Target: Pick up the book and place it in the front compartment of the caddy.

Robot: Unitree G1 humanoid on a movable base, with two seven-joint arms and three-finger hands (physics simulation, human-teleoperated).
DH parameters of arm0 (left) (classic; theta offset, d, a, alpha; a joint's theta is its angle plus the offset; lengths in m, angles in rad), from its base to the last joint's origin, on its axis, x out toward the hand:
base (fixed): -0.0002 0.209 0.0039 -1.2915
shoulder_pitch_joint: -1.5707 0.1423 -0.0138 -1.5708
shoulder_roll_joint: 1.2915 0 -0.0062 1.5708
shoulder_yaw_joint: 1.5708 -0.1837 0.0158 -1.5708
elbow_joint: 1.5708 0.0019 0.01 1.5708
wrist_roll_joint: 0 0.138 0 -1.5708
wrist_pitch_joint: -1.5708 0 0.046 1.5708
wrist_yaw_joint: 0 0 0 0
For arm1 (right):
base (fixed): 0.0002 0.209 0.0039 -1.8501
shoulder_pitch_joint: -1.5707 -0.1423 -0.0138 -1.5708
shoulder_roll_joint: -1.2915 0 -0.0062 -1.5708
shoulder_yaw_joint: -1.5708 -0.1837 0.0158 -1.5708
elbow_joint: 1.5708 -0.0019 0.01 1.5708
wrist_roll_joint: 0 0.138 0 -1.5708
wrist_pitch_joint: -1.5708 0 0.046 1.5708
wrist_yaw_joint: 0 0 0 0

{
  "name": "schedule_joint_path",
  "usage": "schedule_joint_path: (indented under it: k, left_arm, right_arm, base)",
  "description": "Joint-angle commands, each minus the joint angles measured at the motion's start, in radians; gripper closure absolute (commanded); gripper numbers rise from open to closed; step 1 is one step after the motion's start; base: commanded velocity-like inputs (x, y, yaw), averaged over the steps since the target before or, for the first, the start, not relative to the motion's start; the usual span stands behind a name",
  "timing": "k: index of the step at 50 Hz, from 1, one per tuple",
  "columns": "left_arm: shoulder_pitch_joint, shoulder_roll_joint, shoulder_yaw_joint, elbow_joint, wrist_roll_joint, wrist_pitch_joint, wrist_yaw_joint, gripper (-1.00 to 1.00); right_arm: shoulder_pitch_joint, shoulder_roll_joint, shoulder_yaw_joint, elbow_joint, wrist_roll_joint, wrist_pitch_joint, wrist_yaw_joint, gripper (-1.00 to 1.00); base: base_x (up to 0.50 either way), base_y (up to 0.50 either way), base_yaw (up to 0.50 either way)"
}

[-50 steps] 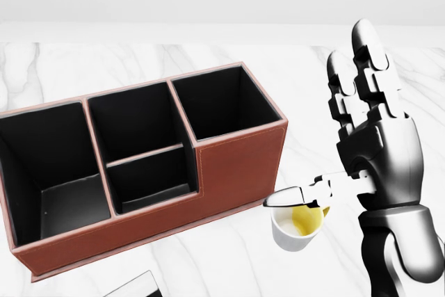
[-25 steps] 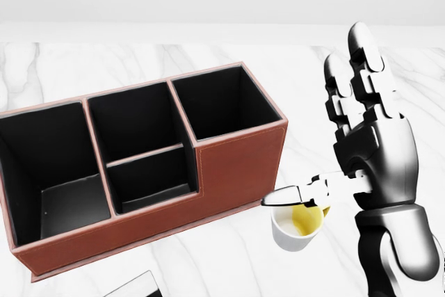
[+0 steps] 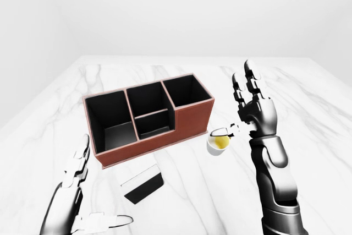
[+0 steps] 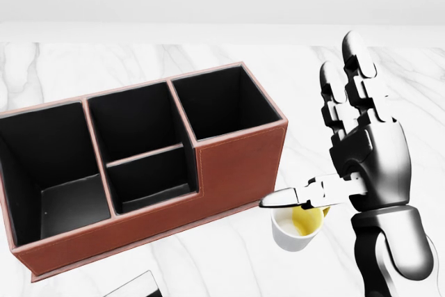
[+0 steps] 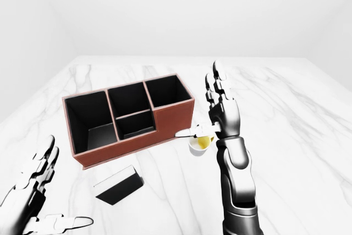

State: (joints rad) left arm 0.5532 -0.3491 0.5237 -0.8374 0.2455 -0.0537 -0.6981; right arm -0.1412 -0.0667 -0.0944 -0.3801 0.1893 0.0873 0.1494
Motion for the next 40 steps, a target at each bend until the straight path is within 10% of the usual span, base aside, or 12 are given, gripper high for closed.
schedule_joint_path:
  k: [1, 26, 40]
  left_arm:
    - [0.030, 0.000, 0.002, -0.029, 0.082, -0.034, 0.000, -1.00]
    - [0.079, 0.000, -0.058, 0.067, 0.249, -0.034, 0.005, -1.00]
    - [0.055, 0.019, -0.151, 0.249, 0.328, -0.034, 0.195, -1.00]
  right_arm:
    - [0.003, 0.001, 0.001, 0.004, 0.001, 0.000, 0.000, -1.00]
    - [0.005, 0.001, -0.002, -0.008, 0.009, 0.000, -0.003, -1.00]
    - [0.003, 0.001, -0.001, 0.009, 0.012, 0.000, -0.002, -1.00]
  base:
    - [0.00, 0.00, 0.00]
    - [0.00, 0.00, 0.00]
    - [0.00, 0.00, 0.00]
